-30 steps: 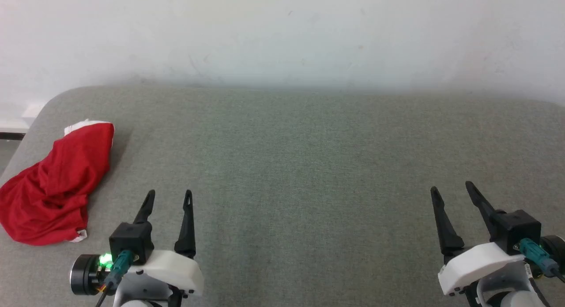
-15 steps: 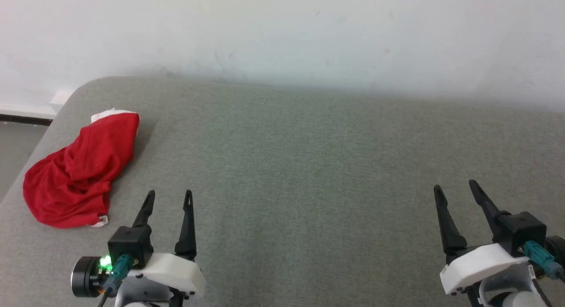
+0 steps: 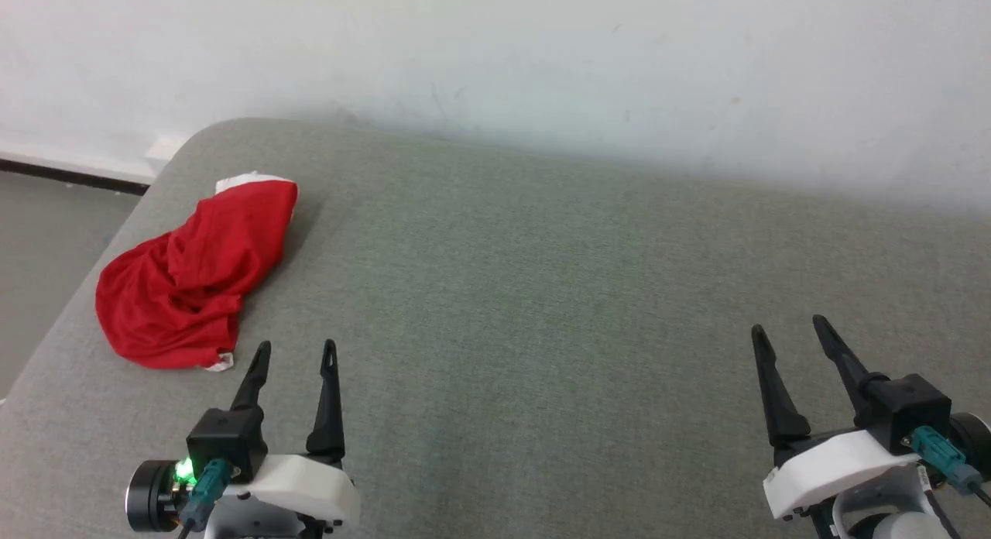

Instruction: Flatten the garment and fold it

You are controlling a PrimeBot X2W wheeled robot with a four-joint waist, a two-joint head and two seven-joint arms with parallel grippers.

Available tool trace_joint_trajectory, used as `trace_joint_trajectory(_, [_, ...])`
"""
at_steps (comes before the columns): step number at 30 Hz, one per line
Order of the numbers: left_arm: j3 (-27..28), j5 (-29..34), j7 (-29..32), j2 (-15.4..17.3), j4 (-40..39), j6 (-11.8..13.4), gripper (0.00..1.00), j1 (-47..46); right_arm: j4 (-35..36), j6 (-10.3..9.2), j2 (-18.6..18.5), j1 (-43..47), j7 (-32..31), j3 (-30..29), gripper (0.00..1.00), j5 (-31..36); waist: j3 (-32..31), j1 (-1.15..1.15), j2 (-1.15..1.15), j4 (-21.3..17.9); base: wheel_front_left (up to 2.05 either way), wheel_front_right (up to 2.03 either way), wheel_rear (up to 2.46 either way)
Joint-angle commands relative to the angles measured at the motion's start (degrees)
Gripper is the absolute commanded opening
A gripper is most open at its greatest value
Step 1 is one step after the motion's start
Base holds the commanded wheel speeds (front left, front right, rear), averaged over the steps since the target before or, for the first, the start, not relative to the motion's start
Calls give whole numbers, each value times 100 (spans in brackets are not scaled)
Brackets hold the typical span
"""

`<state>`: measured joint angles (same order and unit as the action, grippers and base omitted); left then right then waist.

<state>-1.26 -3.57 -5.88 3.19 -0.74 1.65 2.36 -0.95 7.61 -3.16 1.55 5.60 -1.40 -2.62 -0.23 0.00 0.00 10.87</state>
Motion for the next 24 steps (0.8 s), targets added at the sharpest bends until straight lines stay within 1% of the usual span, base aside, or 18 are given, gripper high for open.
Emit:
trace_joint_trajectory(1, [-7,-45,-79,-14,9,53,100,84,-24,-5,13,-9,43,32,100,-47,-1,0,0,126,0,0,0])
trace_joint_trajectory(24, [-95,-269,-342,-20,16,199,100,153,-66,-7,18,-138,172,362,100,-102,95,0,0,991,0,0,0])
